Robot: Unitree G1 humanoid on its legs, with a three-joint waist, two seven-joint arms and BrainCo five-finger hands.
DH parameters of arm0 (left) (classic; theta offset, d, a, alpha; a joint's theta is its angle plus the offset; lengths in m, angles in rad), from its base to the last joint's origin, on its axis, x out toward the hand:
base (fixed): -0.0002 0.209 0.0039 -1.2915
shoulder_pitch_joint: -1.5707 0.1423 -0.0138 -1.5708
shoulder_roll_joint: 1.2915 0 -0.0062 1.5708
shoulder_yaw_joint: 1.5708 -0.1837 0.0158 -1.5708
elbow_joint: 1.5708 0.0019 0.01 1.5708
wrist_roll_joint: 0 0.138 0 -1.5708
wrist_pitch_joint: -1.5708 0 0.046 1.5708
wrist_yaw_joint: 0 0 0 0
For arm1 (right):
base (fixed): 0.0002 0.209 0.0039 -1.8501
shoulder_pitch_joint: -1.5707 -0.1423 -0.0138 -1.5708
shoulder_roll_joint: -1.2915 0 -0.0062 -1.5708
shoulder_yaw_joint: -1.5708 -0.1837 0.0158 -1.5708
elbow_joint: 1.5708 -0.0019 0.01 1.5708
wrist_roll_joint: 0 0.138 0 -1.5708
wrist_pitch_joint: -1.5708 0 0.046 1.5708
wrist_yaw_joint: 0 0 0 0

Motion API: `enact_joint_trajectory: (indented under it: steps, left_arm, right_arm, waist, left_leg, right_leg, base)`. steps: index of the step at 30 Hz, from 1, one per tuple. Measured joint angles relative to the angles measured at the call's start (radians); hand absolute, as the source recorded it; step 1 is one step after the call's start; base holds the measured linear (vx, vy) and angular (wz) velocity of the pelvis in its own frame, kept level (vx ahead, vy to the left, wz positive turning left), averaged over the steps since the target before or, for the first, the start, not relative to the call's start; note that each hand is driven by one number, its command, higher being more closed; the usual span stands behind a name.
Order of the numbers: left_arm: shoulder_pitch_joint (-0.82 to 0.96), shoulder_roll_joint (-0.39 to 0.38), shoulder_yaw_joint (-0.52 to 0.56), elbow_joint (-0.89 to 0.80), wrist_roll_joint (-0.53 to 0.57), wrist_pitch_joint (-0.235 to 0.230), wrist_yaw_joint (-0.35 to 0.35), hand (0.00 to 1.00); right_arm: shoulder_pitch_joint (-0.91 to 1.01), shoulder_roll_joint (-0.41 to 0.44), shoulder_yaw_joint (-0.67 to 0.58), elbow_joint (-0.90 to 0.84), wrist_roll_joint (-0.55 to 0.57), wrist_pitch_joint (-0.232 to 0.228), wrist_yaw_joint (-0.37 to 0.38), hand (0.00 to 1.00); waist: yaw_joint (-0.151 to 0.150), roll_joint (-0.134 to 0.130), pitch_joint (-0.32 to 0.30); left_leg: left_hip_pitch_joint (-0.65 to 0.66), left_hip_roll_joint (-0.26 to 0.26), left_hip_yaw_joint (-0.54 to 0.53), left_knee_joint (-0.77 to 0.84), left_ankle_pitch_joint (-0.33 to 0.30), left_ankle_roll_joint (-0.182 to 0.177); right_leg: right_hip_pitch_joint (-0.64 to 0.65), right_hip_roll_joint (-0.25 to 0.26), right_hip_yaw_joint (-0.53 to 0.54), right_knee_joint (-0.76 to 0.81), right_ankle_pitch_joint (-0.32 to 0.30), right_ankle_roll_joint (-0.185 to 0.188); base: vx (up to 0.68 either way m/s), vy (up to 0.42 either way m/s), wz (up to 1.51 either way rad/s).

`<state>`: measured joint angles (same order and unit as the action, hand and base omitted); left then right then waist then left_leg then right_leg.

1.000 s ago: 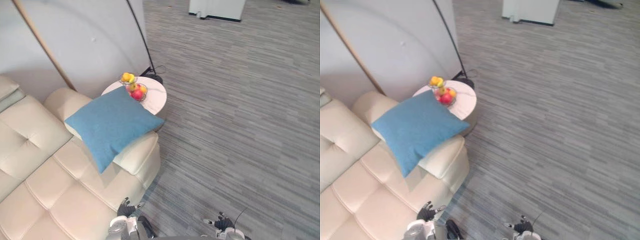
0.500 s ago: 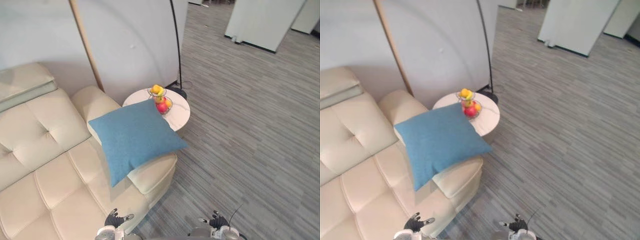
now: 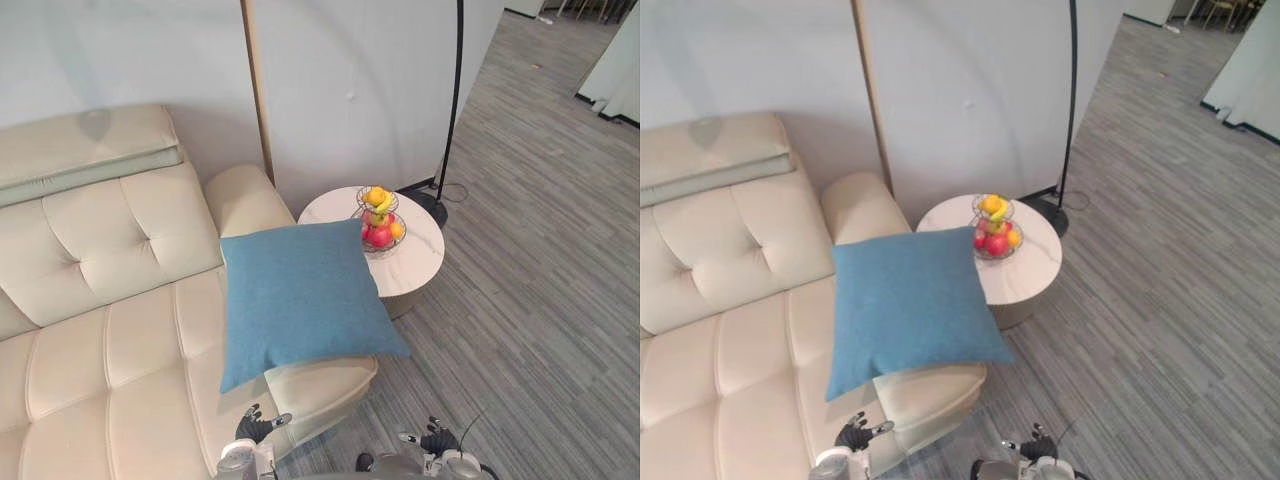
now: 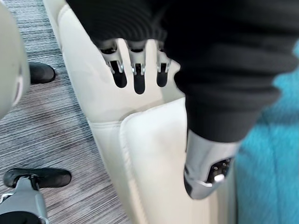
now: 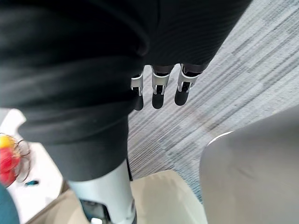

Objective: Pick up cushions and gather them together orderly.

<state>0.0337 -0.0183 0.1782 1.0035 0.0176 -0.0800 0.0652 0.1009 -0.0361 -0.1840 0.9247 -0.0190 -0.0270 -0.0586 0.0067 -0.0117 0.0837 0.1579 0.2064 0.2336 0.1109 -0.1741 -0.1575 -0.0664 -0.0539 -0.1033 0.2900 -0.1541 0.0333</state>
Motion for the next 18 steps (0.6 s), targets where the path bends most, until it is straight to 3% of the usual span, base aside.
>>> enact_joint_trajectory:
  steps: [6, 8, 18]
  left_arm:
    - [0.015, 0.083, 0.042, -0.058, -0.022, 0.000, 0.028, 0.00]
    - [0.017, 0.128, 0.067, -0.064, -0.029, 0.000, 0.029, 0.00]
    - [-0.057, 0.297, 0.119, -0.102, -0.072, 0.000, 0.037, 0.00]
  right_arm:
    - [0.051, -0.020, -0.063, -0.213, 0.021, -0.003, -0.022, 0.00]
    - [0.047, -0.062, -0.108, -0.265, 0.025, -0.004, -0.024, 0.00]
    - [-0.086, -0.221, -0.172, -0.280, 0.139, -0.013, -0.023, 0.00]
  waist:
    - [-0.008, -0.009, -0.024]
    - [-0.007, -0.005, -0.046]
    - [-0.016, 0.023, -0.058]
  left_leg:
    - [-0.018, -0.028, -0.026, -0.006, 0.002, 0.002]
    - [-0.017, -0.028, -0.028, -0.027, 0.010, 0.003]
    - [-0.023, -0.032, -0.038, -0.116, 0.068, 0.002]
  right_leg:
    - [0.026, -0.029, -0.022, -0.054, 0.010, 0.023]
    - [0.028, -0.027, -0.027, -0.072, 0.019, 0.024]
    - [0.008, -0.011, -0.025, -0.129, 0.066, 0.016]
  base:
    - [-0.01, 0.045, 0.20]
    - [-0.03, 0.008, 0.11]
    - [-0.03, -0.011, 0.00]
